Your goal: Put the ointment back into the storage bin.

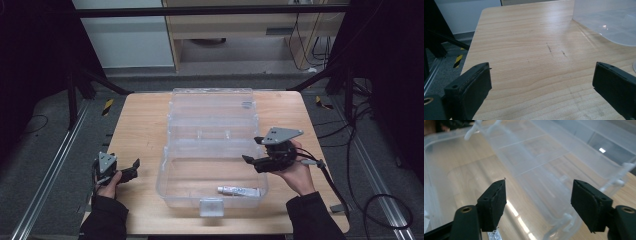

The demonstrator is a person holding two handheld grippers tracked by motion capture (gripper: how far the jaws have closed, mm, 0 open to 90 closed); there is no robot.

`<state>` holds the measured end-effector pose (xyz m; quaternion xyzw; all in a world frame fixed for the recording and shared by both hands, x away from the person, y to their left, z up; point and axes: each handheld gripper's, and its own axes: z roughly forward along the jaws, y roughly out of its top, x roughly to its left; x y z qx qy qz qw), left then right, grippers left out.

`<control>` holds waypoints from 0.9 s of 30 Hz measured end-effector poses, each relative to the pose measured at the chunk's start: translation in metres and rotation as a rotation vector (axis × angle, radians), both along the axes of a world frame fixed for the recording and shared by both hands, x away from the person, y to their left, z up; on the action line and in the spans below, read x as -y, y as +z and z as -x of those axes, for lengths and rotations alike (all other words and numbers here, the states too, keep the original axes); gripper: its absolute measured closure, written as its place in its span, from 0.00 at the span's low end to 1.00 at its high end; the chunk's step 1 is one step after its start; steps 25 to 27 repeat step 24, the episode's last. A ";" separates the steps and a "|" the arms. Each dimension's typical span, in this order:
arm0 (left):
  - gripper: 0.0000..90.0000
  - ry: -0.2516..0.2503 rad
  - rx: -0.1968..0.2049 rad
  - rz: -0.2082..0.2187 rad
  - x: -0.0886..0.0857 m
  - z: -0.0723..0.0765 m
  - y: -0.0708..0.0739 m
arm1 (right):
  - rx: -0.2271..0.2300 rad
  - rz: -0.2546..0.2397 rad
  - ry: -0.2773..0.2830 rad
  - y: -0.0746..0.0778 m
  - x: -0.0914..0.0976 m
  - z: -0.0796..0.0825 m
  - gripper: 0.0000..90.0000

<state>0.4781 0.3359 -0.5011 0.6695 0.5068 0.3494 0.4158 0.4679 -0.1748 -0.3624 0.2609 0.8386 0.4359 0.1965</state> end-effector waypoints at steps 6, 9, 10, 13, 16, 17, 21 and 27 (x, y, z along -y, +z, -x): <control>0.02 0.001 -0.001 0.002 0.000 0.000 0.000 | 0.007 -0.098 -0.125 -0.002 0.029 0.004 0.21; 0.02 0.000 -0.001 0.001 0.000 0.000 0.000 | 0.018 -0.128 -0.213 -0.007 0.045 0.006 0.17; 0.02 0.001 -0.001 0.001 0.000 0.000 0.000 | 0.031 -0.135 -0.230 -0.009 0.049 0.006 0.17; 0.02 0.000 -0.001 0.001 0.000 0.000 0.000 | 0.013 -0.139 -0.296 -0.015 0.062 0.005 0.14; 0.02 0.000 0.000 0.000 0.000 0.000 0.000 | 0.033 -0.156 -0.348 -0.020 0.071 0.005 0.14; 0.02 -0.002 0.001 0.001 0.000 0.000 0.000 | 0.032 -0.158 -0.370 -0.023 0.074 0.004 0.13; 0.02 -0.003 0.000 0.004 -0.001 0.000 0.000 | 0.052 -0.110 -0.434 -0.036 0.081 0.002 0.10; 0.02 -0.004 0.000 0.005 -0.001 0.000 0.000 | 0.041 -0.101 -0.449 -0.044 0.084 -0.001 0.09</control>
